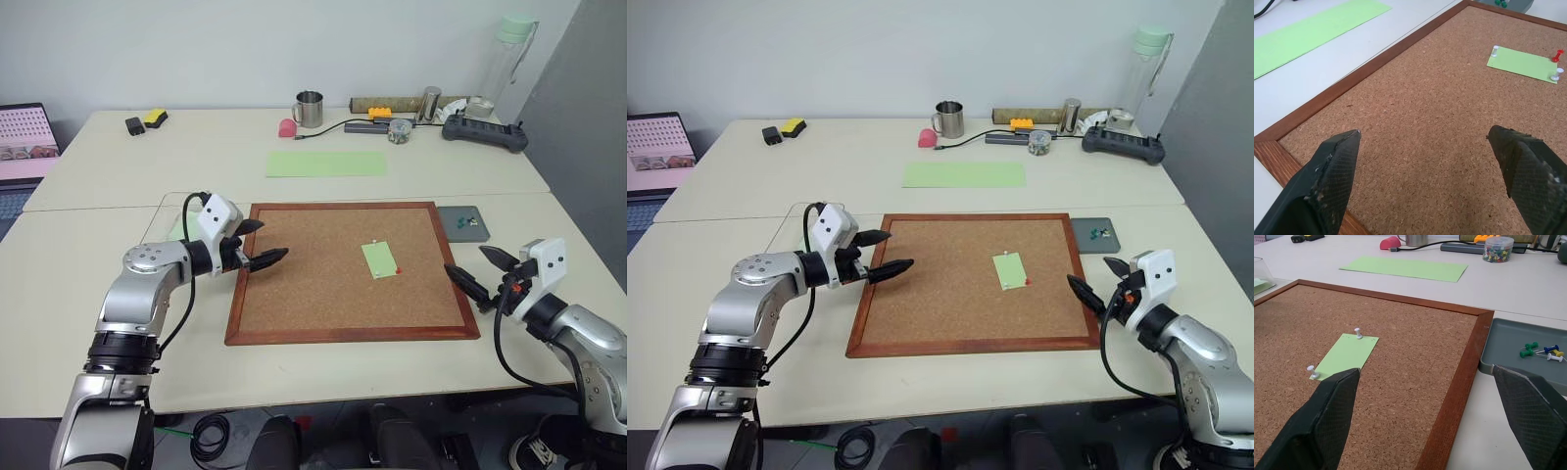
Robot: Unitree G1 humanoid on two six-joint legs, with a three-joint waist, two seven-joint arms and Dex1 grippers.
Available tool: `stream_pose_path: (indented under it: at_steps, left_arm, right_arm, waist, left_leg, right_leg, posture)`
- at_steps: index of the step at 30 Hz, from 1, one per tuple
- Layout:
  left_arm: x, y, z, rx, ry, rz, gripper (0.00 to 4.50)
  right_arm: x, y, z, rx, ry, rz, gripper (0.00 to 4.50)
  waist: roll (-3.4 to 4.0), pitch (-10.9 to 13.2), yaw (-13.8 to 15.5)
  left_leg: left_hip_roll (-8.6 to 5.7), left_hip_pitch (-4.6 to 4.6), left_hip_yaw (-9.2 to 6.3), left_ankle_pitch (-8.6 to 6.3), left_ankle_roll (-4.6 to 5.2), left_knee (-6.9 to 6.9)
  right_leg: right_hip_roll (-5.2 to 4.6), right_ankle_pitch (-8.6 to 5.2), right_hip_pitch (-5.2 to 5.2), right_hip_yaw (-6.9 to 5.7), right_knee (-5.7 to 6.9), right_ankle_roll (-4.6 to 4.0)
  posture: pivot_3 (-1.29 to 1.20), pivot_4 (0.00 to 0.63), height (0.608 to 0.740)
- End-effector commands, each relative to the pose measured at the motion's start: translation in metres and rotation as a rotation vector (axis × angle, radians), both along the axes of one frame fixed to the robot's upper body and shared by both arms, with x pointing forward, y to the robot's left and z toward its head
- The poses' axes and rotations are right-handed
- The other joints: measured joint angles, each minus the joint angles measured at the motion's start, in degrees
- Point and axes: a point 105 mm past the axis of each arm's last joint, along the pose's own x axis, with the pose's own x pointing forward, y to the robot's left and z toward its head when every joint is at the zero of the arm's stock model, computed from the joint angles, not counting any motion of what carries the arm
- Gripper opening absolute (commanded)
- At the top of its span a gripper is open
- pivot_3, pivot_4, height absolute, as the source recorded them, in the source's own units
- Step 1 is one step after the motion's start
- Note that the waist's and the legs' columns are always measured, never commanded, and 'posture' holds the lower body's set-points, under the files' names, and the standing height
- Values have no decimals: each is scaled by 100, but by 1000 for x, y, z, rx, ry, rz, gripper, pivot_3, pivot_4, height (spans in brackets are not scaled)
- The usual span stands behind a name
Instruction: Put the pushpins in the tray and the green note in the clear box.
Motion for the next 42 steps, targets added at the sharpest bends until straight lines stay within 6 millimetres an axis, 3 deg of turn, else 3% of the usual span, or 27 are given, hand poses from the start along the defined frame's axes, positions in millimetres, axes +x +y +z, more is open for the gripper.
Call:
stream_pose_path:
  at_steps: [1,33,38,42]
  left_arm:
    - [2,1,22,-18,-70,6,4433]
    - [-6,-19,31,-84,-30,-106,4433]
    - [-13,-27,34,-115,-34,-159,4433]
    - [-18,-40,36,-163,-25,-220,3622]
  right_arm:
    - [-4,8,14,-16,-49,40,4500]
    - [-1,25,15,-82,-58,103,4500]
    - [-1,35,16,-84,-60,156,4500]
    - [6,46,13,-97,-62,206,4500]
  waist:
    - [0,0,0]
    - [0,0,0]
    - [0,0,-1]
    - [0,0,0]
  left_leg:
    - [0,0,0,0,0,0]
    - [0,0,0,0,0,0]
    - [0,0,0,0,0,0]
    - [0,-1,0,0,0,1]
  right_leg:
    - [0,0,0,0,0,0]
    - [0,0,0,0,0,0]
    - [0,0,0,0,0,0]
    - [0,0,0,0,0,0]
  posture:
    - [0,150,740]
    - [0,150,740]
    - [0,150,740]
    - [0,150,740]
